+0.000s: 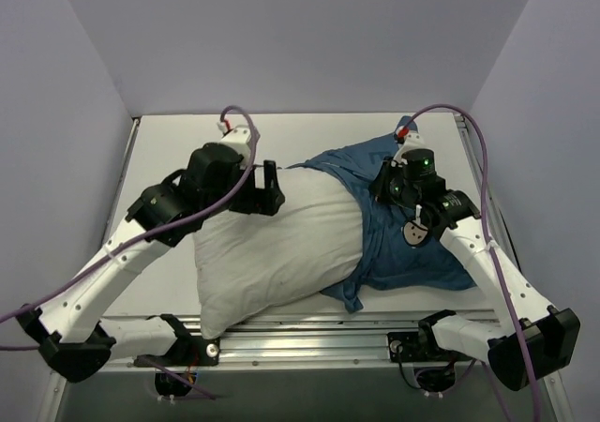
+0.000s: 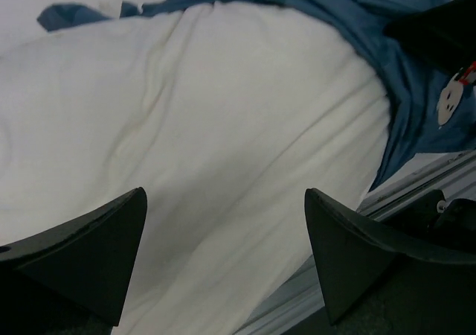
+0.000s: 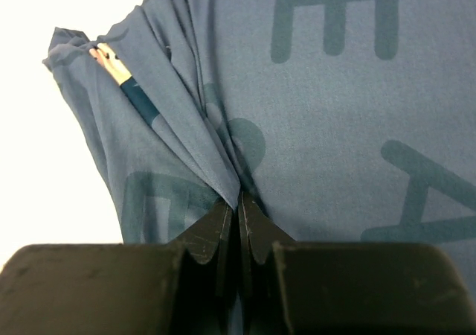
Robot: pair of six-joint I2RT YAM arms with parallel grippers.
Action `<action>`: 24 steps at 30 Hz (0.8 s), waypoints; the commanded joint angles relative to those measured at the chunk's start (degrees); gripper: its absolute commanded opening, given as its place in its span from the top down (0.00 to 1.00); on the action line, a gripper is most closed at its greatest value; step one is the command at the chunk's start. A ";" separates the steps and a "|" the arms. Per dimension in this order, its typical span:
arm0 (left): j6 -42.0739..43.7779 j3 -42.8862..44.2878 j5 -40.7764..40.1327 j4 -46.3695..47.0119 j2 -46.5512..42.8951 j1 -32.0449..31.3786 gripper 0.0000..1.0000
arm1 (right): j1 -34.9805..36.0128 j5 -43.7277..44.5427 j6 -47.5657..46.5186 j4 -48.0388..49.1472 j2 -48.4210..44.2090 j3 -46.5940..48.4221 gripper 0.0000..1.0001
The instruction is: Remove the pillowcase from the pillow
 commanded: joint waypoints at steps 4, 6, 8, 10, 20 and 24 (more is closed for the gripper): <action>19.50 15.23 5.26 3.53 16.65 0.41 0.06 | 0.16 2.71 -3.92 -0.11 -1.68 -1.54 1.00; 23.80 17.78 6.13 4.93 20.45 0.76 0.06 | 0.25 2.79 -4.45 0.59 -2.21 -2.15 1.00; 25.84 20.95 7.62 5.29 26.16 1.20 0.06 | 0.34 3.32 -4.63 0.59 -2.83 -2.77 1.00; 26.81 22.97 8.33 3.98 31.24 1.64 0.06 | 0.51 4.11 -4.80 0.24 -3.35 -2.77 1.00; 23.92 10.34 25.29 7.91 34.18 -0.11 0.25 | 0.78 4.73 -3.31 2.52 -3.54 -5.58 1.00; 21.55 3.31 24.69 10.82 31.02 -1.78 0.97 | 1.13 3.23 -3.31 2.79 -2.57 -4.18 1.00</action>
